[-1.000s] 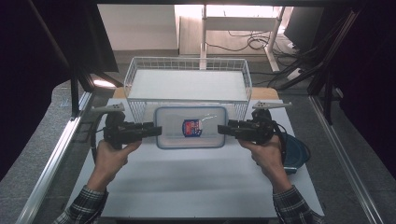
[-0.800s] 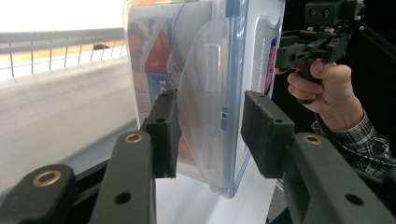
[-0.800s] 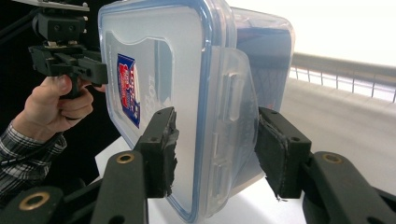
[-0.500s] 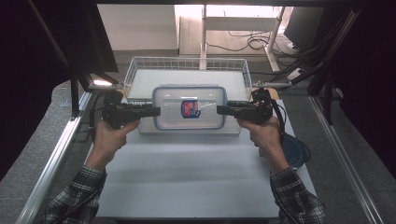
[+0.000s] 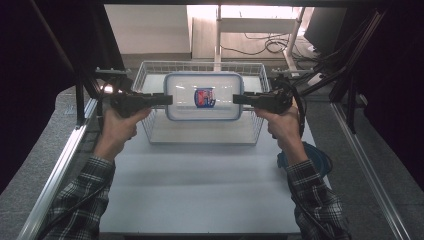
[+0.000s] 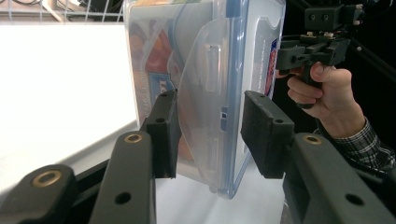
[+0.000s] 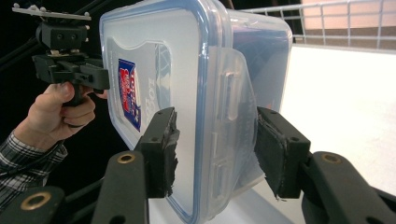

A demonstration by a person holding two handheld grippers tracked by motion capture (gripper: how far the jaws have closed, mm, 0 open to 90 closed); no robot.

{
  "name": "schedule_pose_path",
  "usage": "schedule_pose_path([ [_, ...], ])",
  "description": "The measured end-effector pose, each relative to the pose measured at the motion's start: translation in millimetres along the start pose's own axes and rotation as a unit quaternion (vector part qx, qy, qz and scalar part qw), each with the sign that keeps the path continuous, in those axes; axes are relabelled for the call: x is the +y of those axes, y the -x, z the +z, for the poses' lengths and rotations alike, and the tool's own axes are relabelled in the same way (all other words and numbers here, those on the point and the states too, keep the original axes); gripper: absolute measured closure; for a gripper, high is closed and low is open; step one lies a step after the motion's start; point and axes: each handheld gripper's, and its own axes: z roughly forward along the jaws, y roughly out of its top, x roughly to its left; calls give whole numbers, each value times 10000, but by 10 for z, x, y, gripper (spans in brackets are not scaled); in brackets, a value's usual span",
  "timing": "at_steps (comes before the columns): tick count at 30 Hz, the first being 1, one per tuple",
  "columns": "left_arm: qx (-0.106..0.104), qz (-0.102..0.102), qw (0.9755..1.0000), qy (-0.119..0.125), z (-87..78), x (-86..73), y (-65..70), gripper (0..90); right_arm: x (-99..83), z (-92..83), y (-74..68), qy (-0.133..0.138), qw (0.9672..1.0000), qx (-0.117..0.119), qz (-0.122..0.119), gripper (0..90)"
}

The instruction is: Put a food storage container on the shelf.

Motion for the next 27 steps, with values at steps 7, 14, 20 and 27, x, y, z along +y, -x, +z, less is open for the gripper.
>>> schedule_pose_path([
  [7,3,-78,10000,47,-1,107,-71,576,118,48,42,-2,10000,-5,32,505],
  [14,-29,-242,9997,101,43,192,-227,575,233,143,132,-39,9999,-53,115,505],
  [20,-85,-420,9990,120,100,193,-328,573,288,184,195,-123,9996,-130,200,504],
  [27,-64,-542,9985,101,164,192,-427,569,295,241,279,-171,9992,-183,302,503],
])
